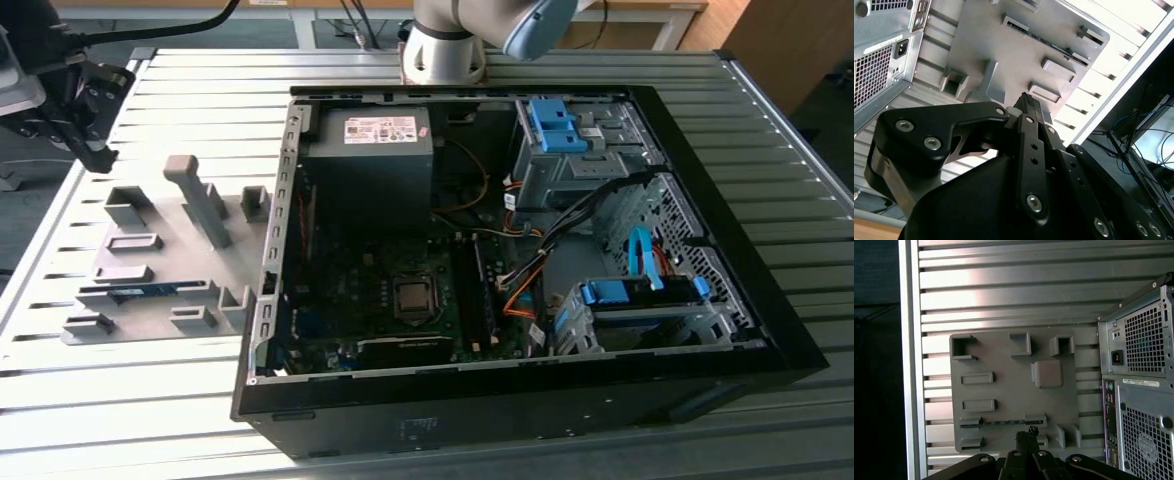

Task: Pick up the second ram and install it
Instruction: 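Pick up the second ram and move it above second insertion slot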

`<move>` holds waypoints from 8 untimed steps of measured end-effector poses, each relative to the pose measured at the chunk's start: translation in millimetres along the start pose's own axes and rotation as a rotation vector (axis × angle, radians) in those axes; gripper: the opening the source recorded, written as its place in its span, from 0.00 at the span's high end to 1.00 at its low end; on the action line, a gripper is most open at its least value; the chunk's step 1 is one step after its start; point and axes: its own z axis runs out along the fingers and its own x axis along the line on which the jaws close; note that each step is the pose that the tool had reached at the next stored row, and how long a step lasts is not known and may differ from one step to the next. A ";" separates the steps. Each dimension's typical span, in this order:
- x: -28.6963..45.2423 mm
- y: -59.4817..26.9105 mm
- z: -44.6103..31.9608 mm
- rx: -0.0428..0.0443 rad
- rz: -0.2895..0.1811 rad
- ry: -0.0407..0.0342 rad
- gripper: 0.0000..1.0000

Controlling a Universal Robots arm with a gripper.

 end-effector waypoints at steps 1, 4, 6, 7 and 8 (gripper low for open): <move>0.0 0.0 0.0 0.0000 -0.001 -0.0001 0.89; 0.1 -0.1 0.0 0.0000 -0.006 0.0002 0.89; 0.1 -0.2 0.0 0.0001 -0.009 0.0003 0.89; 0.2 -0.3 0.0 0.0001 -0.011 0.0004 0.89; 0.1 -0.3 0.0 0.0001 -0.012 0.0005 0.89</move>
